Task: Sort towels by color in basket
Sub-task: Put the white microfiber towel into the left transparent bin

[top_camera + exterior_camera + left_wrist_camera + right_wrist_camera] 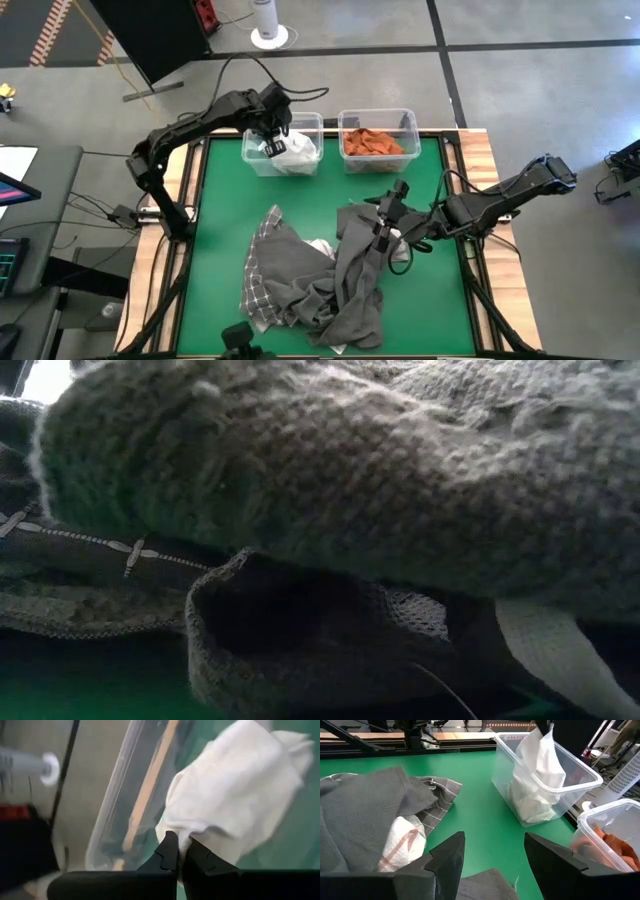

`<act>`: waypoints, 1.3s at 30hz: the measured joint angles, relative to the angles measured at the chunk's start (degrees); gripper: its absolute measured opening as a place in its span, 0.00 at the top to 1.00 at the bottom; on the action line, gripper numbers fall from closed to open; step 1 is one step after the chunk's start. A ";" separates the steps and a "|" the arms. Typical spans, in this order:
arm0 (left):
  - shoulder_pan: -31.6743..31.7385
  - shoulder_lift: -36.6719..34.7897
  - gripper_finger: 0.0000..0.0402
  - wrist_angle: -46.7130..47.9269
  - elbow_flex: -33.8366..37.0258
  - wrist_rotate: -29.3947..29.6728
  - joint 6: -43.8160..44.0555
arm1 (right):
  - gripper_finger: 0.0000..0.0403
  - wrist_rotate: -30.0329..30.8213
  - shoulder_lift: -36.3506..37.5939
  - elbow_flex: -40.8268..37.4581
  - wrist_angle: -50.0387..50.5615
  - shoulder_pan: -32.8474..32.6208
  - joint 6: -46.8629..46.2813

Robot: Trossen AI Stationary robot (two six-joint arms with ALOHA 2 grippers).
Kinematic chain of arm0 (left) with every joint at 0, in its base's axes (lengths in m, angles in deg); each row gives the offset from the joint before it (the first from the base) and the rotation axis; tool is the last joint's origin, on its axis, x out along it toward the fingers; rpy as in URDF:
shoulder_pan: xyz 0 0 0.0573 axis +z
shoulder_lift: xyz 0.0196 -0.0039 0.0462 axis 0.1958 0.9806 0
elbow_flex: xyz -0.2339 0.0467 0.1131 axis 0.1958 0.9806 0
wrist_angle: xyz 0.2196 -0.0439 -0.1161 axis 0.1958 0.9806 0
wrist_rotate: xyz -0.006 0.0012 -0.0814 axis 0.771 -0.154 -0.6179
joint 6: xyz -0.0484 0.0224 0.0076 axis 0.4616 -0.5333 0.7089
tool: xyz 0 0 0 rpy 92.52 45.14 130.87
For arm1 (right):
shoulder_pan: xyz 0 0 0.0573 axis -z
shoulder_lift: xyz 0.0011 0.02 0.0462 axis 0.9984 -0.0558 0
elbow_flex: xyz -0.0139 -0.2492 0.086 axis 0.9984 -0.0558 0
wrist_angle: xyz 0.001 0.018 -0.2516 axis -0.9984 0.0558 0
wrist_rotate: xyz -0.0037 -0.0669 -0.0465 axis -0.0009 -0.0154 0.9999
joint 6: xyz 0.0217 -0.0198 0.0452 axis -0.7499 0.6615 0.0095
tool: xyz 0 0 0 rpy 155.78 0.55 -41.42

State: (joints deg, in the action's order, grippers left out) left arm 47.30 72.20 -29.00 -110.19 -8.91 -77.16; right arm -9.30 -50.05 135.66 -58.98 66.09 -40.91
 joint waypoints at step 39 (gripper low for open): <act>3.01 15.77 1.00 -12.38 2.07 -12.32 44.87 | 0.38 2.27 4.96 -0.02 4.38 0.51 2.49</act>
State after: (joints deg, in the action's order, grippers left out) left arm 50.32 87.97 -41.37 -108.12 -21.22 -32.29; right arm -7.02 -45.09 135.64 -54.61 66.60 -38.43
